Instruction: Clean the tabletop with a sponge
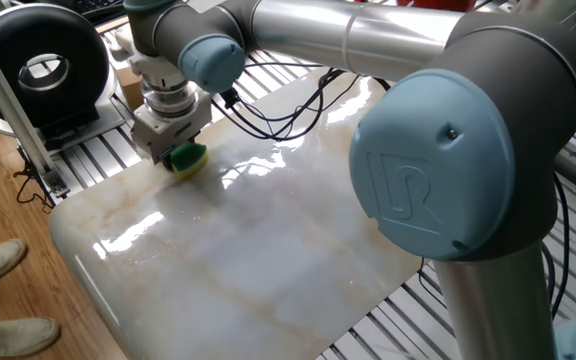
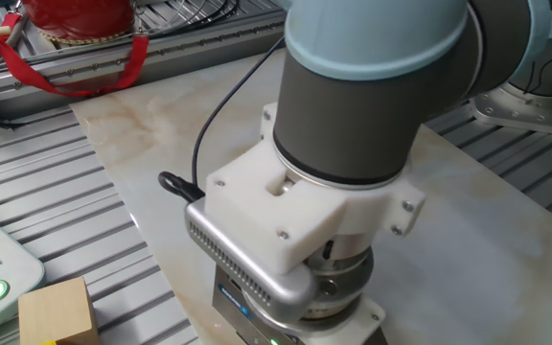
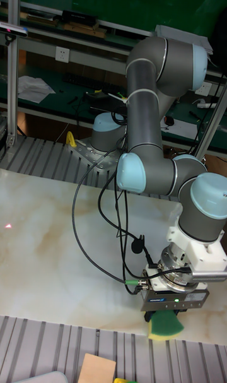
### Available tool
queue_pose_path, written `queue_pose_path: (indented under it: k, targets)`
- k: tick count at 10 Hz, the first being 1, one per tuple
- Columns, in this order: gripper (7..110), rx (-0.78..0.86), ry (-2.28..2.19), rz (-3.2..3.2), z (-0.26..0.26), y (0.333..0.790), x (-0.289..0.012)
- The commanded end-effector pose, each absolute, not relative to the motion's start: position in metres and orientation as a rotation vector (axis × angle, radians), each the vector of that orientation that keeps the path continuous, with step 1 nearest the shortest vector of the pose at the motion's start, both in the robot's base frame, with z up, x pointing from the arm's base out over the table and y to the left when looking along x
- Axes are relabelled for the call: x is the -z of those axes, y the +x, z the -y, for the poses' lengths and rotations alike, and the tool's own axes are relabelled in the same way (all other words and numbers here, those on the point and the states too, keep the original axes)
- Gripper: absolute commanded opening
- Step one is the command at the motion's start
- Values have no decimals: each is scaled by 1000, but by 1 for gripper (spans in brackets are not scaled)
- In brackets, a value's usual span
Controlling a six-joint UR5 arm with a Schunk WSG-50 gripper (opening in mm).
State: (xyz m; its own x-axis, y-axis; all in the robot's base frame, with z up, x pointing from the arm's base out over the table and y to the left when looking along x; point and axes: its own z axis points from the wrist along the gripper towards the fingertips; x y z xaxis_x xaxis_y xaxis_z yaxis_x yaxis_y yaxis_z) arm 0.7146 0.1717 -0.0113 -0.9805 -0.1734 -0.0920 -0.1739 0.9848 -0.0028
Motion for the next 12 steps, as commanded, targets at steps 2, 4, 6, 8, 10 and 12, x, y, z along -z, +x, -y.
queue_pose_path:
  k: [2, 4, 6, 8, 10, 12]
  targets:
    - [7, -32, -246, -3039, -179, 713, 11]
    - [7, -42, -241, -3039, -181, 712, 10]
    - [7, -49, -233, -3039, -184, 710, 10]
    - [7, -56, -224, -3040, -188, 709, 11]
    - [7, -61, -221, -3039, -190, 708, 11]
    - [7, -68, -211, -3038, -194, 706, 10]
